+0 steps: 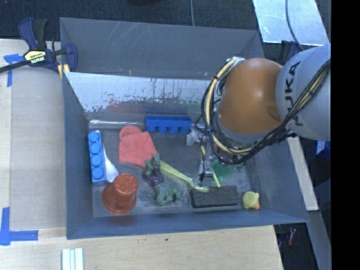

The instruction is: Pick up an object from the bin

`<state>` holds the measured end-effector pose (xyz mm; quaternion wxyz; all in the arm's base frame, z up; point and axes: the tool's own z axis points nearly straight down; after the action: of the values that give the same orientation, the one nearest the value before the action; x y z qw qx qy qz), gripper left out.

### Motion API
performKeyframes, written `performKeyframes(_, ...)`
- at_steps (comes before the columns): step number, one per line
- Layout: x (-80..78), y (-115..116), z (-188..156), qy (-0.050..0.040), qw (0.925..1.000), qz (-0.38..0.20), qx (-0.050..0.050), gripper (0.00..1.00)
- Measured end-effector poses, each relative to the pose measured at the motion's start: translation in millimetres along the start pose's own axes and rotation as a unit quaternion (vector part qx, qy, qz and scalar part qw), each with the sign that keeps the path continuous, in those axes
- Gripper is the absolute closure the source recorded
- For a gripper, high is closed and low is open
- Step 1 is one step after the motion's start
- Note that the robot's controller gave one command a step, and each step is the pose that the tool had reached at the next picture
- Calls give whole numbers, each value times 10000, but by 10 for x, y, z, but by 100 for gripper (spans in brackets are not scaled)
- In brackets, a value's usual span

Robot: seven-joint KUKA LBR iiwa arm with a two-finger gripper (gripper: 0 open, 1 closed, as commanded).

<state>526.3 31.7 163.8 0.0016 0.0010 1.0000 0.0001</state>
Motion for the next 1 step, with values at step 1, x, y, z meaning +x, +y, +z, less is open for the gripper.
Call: performKeyframes(1,0,0,0,0,10000,0,0,0)
